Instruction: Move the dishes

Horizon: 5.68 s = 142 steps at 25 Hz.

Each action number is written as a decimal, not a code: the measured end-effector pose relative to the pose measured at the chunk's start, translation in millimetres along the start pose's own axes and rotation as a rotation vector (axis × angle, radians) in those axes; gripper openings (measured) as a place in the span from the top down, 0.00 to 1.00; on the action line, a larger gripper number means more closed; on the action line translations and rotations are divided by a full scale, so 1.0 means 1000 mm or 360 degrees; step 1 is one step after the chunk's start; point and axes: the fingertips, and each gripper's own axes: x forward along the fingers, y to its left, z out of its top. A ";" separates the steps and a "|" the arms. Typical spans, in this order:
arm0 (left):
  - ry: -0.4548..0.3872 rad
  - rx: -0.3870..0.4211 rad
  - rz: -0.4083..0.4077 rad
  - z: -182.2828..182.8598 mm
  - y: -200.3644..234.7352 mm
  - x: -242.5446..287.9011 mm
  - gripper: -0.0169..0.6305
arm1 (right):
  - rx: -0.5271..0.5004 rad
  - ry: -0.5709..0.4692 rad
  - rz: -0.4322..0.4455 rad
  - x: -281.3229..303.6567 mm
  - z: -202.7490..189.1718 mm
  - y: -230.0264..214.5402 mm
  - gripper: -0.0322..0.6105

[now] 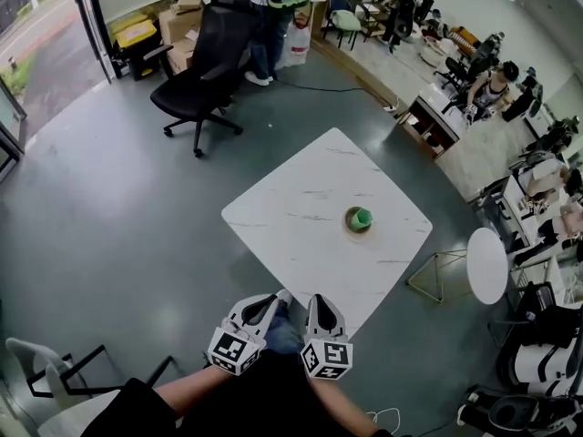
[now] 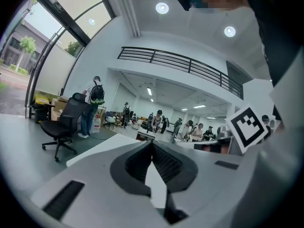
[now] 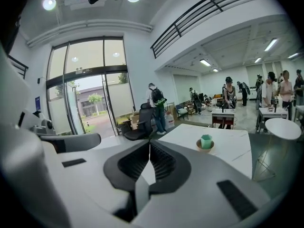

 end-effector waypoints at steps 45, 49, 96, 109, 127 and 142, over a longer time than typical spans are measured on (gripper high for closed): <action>0.0441 0.0034 -0.0417 -0.002 0.075 0.353 0.95 | 0.0551 0.0220 -0.0580 0.177 0.017 -0.277 0.92; 0.0461 -0.0003 -0.0443 -0.008 0.069 0.355 0.95 | 0.0547 0.0305 -0.0618 0.195 0.005 -0.294 0.92; 0.0443 0.0046 -0.0302 -0.010 0.090 0.311 0.95 | 0.0648 0.0448 -0.0641 0.247 -0.038 -0.344 0.89; 0.0446 0.0007 -0.0405 0.001 0.112 0.274 0.95 | 0.0651 0.0412 -0.0638 0.235 -0.006 -0.307 0.89; 0.0478 -0.0030 -0.0472 0.010 0.182 0.269 0.95 | 0.0621 0.0476 -0.0571 0.310 0.007 -0.229 0.89; 0.0499 -0.0121 -0.0438 0.004 0.233 0.276 0.95 | 0.0578 0.0629 -0.0450 0.401 -0.016 -0.178 0.89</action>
